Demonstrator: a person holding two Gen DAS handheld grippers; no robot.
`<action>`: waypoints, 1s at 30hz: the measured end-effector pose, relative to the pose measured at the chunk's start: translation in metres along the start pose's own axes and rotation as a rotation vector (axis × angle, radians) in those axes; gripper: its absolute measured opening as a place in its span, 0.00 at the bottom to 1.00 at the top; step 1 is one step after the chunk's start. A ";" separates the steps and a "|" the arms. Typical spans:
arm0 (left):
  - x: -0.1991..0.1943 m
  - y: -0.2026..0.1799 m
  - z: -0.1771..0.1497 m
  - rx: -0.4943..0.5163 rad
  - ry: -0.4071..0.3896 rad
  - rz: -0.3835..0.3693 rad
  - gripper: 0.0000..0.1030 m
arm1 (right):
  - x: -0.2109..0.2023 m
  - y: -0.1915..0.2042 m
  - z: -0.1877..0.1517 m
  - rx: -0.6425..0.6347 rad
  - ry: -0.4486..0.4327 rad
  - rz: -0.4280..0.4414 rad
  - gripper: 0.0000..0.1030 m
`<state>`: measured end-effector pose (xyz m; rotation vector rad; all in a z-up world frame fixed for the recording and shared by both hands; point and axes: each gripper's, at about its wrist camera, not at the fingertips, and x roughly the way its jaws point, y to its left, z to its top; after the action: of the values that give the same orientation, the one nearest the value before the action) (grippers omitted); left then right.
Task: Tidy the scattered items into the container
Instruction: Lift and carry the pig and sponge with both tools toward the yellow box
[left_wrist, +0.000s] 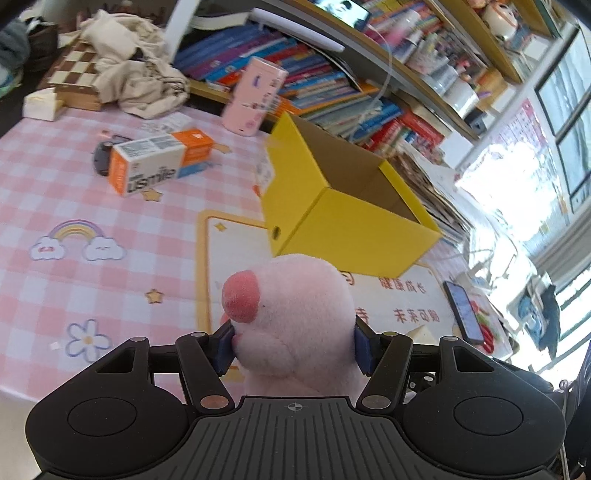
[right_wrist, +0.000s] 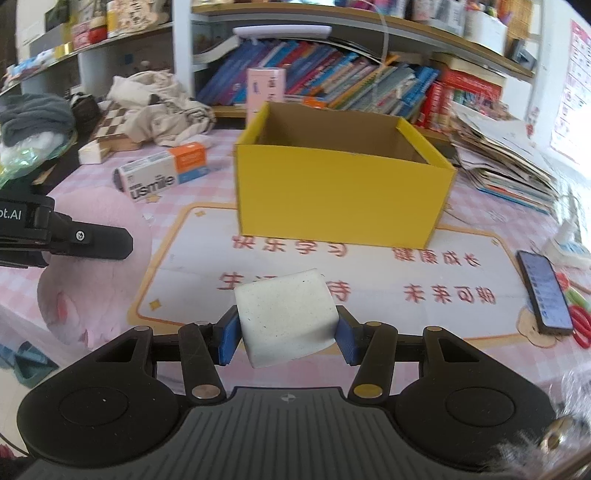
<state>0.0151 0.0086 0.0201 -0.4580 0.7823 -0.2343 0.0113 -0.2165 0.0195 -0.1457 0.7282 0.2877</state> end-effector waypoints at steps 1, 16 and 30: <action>0.002 -0.003 0.000 0.005 0.004 -0.004 0.59 | -0.001 -0.003 -0.001 0.006 0.000 -0.006 0.48; 0.038 -0.037 0.008 0.054 0.048 -0.048 0.59 | 0.002 -0.045 0.000 0.060 0.013 -0.063 0.48; 0.070 -0.062 0.023 0.078 0.064 -0.069 0.59 | 0.024 -0.076 0.016 0.055 0.035 -0.052 0.48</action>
<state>0.0782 -0.0641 0.0202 -0.4055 0.8181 -0.3441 0.0614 -0.2801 0.0175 -0.1175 0.7655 0.2160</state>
